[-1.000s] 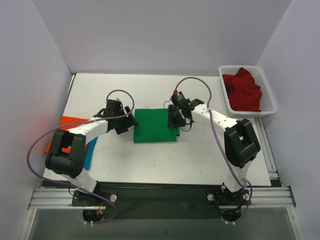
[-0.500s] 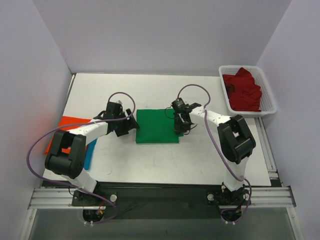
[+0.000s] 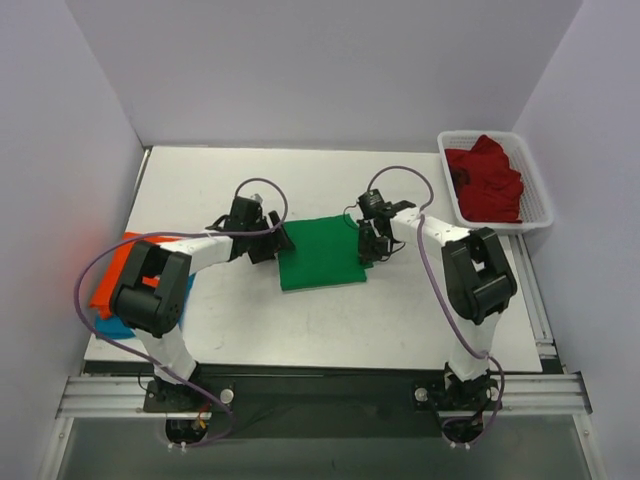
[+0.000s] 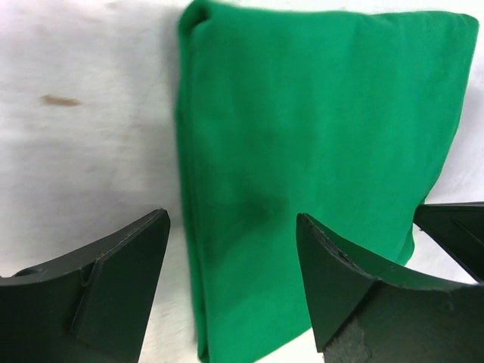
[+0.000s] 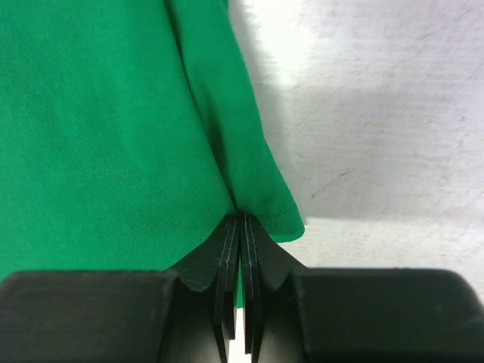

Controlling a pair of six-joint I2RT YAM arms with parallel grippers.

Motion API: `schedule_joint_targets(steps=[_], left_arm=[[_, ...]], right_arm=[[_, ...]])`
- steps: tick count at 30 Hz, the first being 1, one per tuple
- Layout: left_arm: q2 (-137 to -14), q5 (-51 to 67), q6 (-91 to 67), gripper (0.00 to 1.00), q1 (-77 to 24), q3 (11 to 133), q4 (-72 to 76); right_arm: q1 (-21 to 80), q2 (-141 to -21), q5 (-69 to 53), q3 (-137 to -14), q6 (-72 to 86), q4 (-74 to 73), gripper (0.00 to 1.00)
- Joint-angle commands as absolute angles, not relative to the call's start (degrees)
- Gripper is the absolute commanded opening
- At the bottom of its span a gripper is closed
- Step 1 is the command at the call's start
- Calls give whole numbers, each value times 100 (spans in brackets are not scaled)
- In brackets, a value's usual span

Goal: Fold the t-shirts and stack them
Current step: Smooth out wrinkles on the folded tshirt, then put the neatly folded tshirt into the corner of the board with the left arm

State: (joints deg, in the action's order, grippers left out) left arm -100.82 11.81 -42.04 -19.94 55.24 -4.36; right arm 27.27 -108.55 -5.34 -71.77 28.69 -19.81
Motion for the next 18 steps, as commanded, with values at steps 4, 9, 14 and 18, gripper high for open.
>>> schedule_joint_targets(steps=[4,9,14,18], left_arm=[[-10696,475,-4587,71,-2461,5704,-782],[-10679,317,-4860,18,-2549,5774,-800],[-10381,45,-5036,0,-2549,6020,-1116],[-10012,-351,-5404,0,-2505,6196,-1502]], right_arm=[[2523,-10635,-835,-7251,2725,-2153,5],[2514,-10285,-905,-7242,2865,-2180,23],[2470,-9704,-730,-7076,3084,-2250,36],[2347,-8924,-555,-6760,3374,-2285,37]])
